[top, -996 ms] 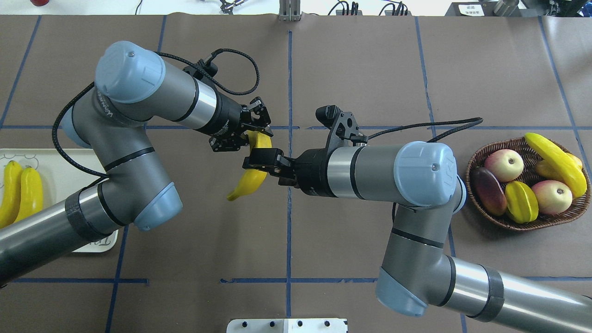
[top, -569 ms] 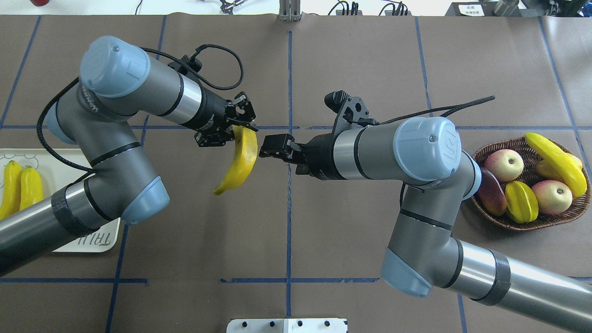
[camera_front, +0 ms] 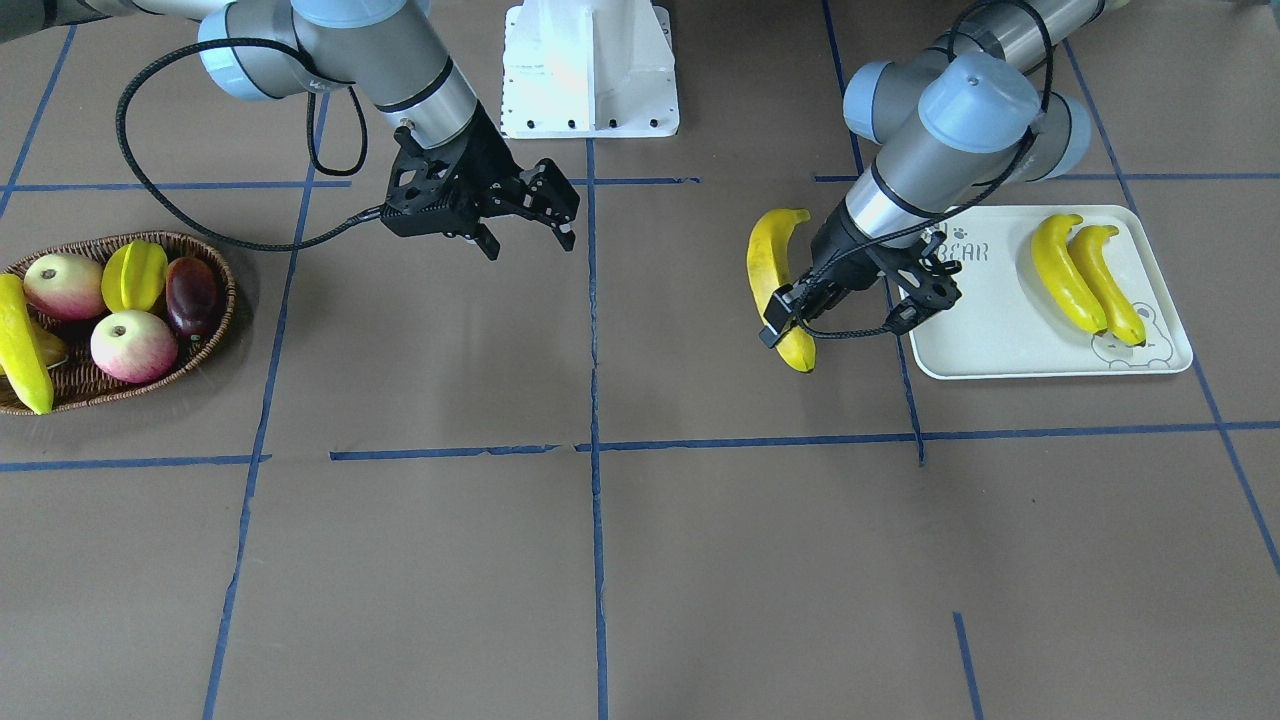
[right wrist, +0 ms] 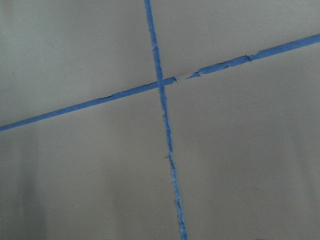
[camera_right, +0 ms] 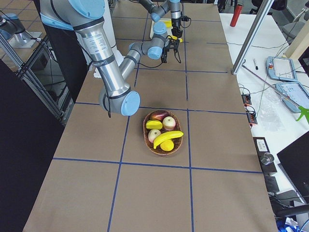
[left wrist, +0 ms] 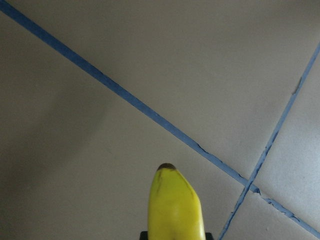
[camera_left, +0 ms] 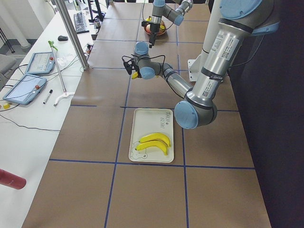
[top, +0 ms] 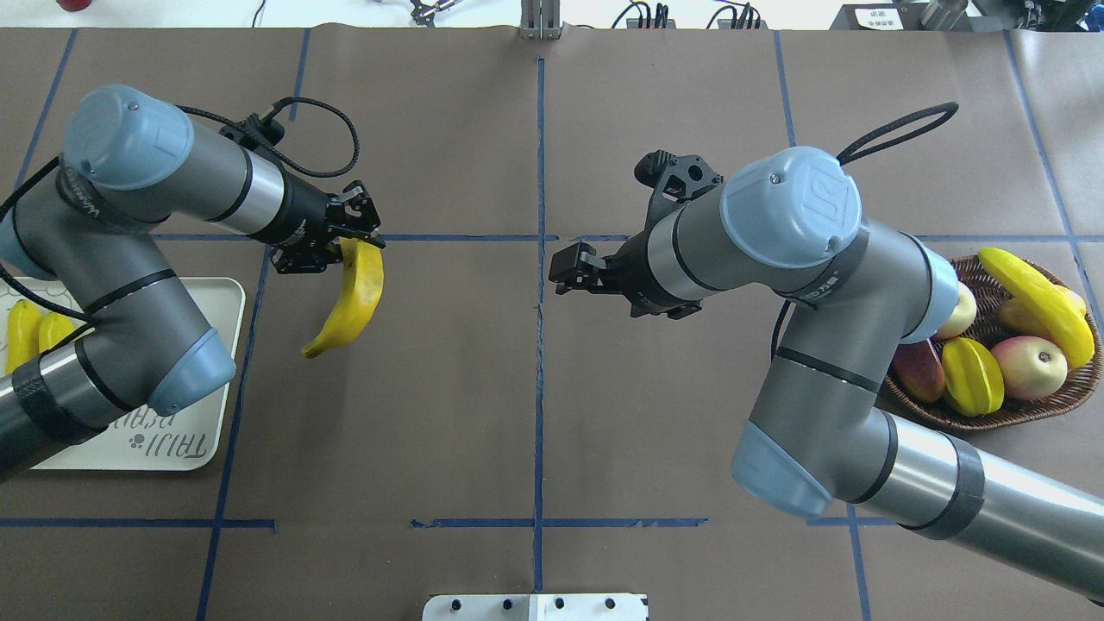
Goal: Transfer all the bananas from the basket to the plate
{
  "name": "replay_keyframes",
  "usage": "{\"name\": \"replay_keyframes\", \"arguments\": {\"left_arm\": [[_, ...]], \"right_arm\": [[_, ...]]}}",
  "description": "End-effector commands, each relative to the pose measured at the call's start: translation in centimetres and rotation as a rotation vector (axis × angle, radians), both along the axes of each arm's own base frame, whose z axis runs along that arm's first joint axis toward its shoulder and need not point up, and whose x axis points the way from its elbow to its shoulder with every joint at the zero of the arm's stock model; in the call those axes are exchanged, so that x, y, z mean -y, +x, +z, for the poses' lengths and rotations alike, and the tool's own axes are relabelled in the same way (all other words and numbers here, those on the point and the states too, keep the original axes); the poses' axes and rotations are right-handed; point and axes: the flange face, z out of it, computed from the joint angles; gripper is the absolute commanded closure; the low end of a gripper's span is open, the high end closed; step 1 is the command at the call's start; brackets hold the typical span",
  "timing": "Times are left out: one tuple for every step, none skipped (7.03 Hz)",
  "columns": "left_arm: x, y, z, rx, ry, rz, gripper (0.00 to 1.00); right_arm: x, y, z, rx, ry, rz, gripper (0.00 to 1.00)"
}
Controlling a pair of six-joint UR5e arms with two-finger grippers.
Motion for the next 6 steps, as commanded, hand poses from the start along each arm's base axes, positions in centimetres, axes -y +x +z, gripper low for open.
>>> {"name": "replay_keyframes", "arguments": {"left_arm": [[-0.2, -2.8, 6.0, 0.118, 0.048, 0.044, 1.00], [-0.8, -3.8, 8.7, 0.164, 0.077, 0.071, 1.00], [-1.5, -5.0, 12.0, 0.236, 0.113, 0.071, 1.00], [-2.5, -6.3, 14.9, 0.298, 0.158, 0.108, 1.00], [-3.6, -8.1, 18.0, 0.353, 0.197, 0.163, 1.00], [-4.4, -9.6, 20.2, 0.392, 0.226, 0.208, 1.00]], "right_arm": [[0.4, 3.4, 0.2, -0.155, 0.014, -0.048, 0.00], [1.0, 5.5, 1.3, -0.219, 0.018, -0.060, 0.00], [1.7, 7.7, 1.8, -0.296, 0.034, -0.092, 0.00], [2.1, 8.9, 1.8, -0.324, 0.063, -0.111, 0.00], [2.2, 9.0, 2.0, -0.330, 0.065, -0.113, 0.00], [2.1, 8.9, 2.0, -0.329, 0.065, -0.115, 0.00]]}}
